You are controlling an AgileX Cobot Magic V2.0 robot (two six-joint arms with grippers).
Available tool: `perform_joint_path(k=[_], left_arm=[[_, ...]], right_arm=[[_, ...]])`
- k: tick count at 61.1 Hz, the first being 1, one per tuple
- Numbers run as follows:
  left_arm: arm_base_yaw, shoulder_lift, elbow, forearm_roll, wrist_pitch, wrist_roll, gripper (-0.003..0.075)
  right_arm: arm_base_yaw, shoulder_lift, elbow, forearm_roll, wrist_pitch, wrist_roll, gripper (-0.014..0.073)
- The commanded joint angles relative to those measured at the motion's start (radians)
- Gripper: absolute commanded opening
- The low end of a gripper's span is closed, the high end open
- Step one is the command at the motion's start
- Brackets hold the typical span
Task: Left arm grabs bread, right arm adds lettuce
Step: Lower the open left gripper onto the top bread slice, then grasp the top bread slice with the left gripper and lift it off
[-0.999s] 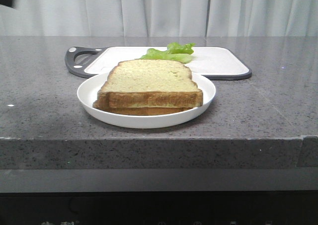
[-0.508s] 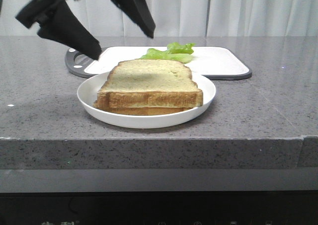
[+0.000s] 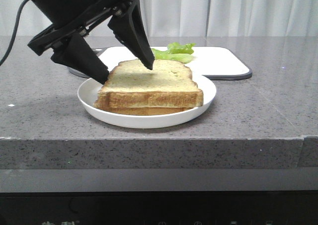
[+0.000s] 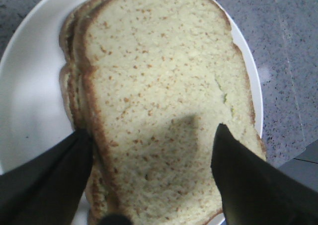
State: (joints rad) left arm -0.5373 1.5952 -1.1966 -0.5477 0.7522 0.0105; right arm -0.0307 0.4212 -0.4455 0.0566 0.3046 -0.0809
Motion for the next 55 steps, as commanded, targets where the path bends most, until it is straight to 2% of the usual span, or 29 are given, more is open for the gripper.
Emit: perform_joint_path(k=[1,16,21,49,55], left_arm=[[-0.009,-0.027,-0.034,-0.030,-0.024,-0.011,0.0490],[-0.009,-0.004,-0.034,-0.025,-0.021,-0.011,0.0489],[-0.009,-0.004,-0.034,-0.025,-0.021,-0.011,0.0462],[-0.009,-0.004,-0.034,-0.027,-0.013,-0.011,0.0043],[-0.009,-0.008,-0.036,-0.027,-0.004,-0.011,-0.0018]], right_arm=[[-0.008,0.013,-0.037,-0.010,-0.085,-0.005,0.0635],[-0.008,0.013,-0.037,-0.010,-0.085,-0.005,0.0635],[-0.008,0.013,-0.037,-0.010,-0.085,-0.005,0.0635],[-0.008,0.013,-0.037,-0.010,-0.085,-0.005,0.0635],[-0.008,0.013,-0.037,-0.010,-0.085,-0.005,0.0635]])
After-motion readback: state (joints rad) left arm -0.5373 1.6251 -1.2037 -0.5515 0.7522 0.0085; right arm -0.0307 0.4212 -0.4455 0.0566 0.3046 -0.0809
